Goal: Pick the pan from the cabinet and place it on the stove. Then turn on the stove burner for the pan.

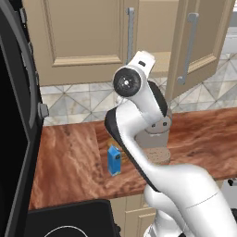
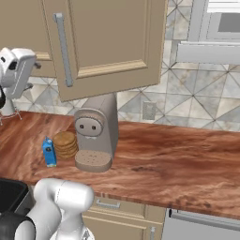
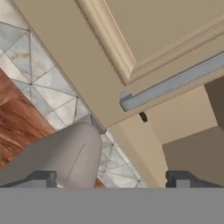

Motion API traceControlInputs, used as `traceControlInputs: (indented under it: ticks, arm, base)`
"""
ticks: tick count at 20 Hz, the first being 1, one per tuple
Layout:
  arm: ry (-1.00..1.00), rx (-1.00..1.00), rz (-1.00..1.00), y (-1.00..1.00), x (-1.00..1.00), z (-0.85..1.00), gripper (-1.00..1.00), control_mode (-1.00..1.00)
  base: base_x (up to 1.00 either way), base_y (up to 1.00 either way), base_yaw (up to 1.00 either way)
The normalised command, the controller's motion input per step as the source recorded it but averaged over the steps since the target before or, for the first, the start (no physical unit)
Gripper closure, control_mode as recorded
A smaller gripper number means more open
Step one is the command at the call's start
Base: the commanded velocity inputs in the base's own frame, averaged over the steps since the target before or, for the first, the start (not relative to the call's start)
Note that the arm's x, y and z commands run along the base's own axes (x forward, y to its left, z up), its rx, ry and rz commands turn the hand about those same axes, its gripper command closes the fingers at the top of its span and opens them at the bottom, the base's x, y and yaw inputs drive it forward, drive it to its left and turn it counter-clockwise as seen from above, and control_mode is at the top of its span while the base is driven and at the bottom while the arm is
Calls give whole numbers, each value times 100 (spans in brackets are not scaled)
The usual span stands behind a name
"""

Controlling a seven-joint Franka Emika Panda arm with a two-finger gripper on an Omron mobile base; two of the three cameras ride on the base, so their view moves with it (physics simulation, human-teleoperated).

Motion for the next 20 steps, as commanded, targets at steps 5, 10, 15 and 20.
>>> traceControlInputs:
  ticks: [5, 10, 15, 20]
  arm:
    - [6, -5, -8, -18, 49, -14, -100, -100]
    - [9, -5, -7, -19, 50, -6, -100, -100]
    - [10, -4, -7, -20, 39, 0, -100, -100]
    - [9, -2, -8, -27, 22, -1, -100, -100]
  base:
    - [0, 0, 0]
    - [0, 0, 0]
    - [0, 0, 0]
    - [0, 0, 0]
